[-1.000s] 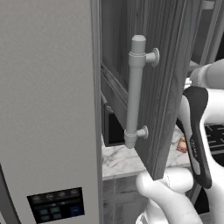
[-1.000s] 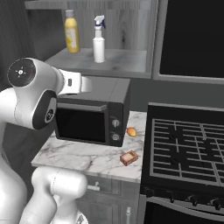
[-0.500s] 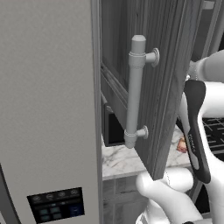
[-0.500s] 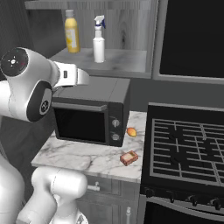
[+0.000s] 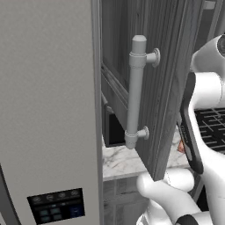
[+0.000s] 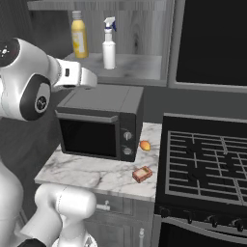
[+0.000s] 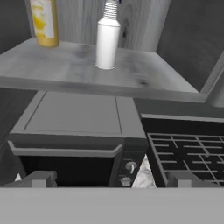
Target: Pick the spray and bar soap from the cabinet and place them on the counter.
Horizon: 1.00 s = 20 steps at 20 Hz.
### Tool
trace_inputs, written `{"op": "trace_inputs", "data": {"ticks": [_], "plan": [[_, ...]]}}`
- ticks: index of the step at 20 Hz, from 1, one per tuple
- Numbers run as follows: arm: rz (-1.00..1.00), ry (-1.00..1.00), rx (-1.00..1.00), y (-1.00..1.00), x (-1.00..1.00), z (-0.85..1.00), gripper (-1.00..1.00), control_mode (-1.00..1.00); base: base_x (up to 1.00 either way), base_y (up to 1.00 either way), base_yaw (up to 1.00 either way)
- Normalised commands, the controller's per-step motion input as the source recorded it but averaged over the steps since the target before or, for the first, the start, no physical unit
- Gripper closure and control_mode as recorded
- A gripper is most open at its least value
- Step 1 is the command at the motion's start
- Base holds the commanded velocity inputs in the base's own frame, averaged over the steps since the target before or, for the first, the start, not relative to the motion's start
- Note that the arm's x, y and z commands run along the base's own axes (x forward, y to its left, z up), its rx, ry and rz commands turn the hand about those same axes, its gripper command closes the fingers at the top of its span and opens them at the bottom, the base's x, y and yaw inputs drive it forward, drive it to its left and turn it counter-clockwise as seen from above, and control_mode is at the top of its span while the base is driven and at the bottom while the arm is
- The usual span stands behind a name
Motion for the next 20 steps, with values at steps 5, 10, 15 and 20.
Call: {"op": "trace_inputs", "data": {"ticks": [5,10,15,20], "plan": [[-0.02,0.00,0.00,-0.01,0.03,0.00,-1.00,-1.00,0.00,0.00,0.00],[-0.05,-0.03,0.02,-0.05,0.17,-0.01,-1.00,-1.00,0.00,0.00,0.00],[-0.07,-0.07,0.04,0.00,0.31,0.00,-1.00,-1.00,0.00,0.00,0.00],[-0.09,-0.06,0.06,0.00,0.29,0.02,-1.00,-1.00,0.00,0.00,0.00]]}}
